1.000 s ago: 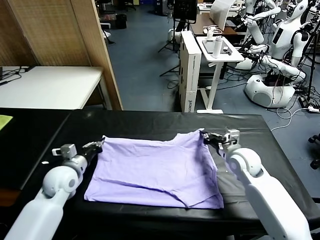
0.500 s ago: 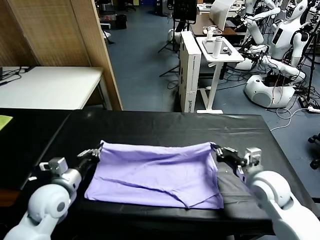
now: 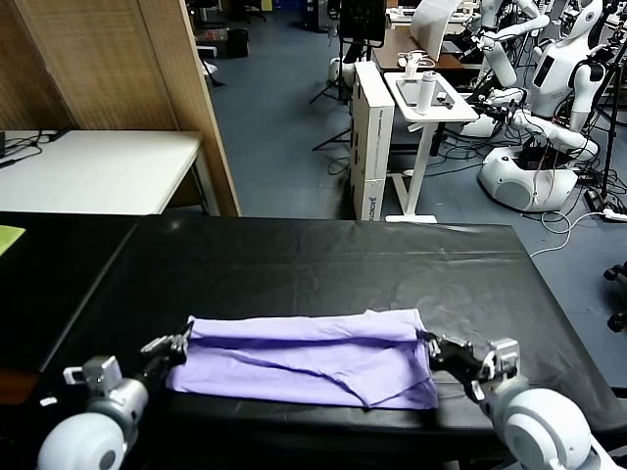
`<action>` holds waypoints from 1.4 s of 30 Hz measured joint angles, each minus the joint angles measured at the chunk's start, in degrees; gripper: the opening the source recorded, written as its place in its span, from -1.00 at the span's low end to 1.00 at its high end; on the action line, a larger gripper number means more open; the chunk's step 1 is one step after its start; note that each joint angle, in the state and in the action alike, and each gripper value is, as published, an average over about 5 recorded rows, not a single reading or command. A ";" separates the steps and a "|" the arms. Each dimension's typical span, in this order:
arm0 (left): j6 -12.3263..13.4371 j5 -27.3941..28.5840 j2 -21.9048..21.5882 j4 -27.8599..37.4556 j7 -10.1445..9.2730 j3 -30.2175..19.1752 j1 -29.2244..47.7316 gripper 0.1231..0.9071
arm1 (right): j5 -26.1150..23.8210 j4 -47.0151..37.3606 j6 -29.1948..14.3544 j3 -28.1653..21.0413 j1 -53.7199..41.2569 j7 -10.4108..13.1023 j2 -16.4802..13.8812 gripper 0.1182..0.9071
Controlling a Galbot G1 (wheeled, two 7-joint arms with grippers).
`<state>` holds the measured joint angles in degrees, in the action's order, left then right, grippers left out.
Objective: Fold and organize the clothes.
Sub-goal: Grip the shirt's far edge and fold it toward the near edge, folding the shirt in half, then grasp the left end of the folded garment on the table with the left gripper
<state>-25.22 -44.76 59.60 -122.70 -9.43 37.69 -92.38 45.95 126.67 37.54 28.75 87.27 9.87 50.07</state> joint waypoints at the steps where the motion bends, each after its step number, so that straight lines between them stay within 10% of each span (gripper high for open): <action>1: 0.12 0.02 0.14 -0.01 0.01 0.19 -0.54 -0.85 | -0.02 0.06 0.03 -0.08 0.27 0.01 0.07 -0.95; 11: 0.52 0.45 1.23 -0.75 -0.29 1.28 -4.76 -0.69 | 1.35 2.35 1.50 1.33 2.70 -0.19 0.03 -0.59; 20: 0.41 -0.11 2.28 -2.78 -1.91 3.38 -6.67 0.67 | 3.33 3.34 0.01 4.50 0.88 -0.15 0.37 0.78; 23: 0.41 -0.32 2.06 -2.44 -1.96 3.90 -5.22 0.94 | 2.72 0.96 -0.93 4.13 -2.05 -0.14 1.24 0.97; 37: 0.71 0.54 2.63 5.78 -1.37 -1.62 8.22 1.00 | -3.33 -11.29 -4.00 -3.99 -14.07 -0.06 7.92 0.98; 42: 0.80 0.82 3.26 8.54 -0.86 -2.47 9.32 1.00 | -3.87 -13.63 -3.91 -5.93 -15.26 -0.19 9.40 0.58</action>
<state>-24.42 -43.94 62.86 -114.16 -10.29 35.22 -83.06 42.08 113.04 33.62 22.82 72.02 9.67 59.47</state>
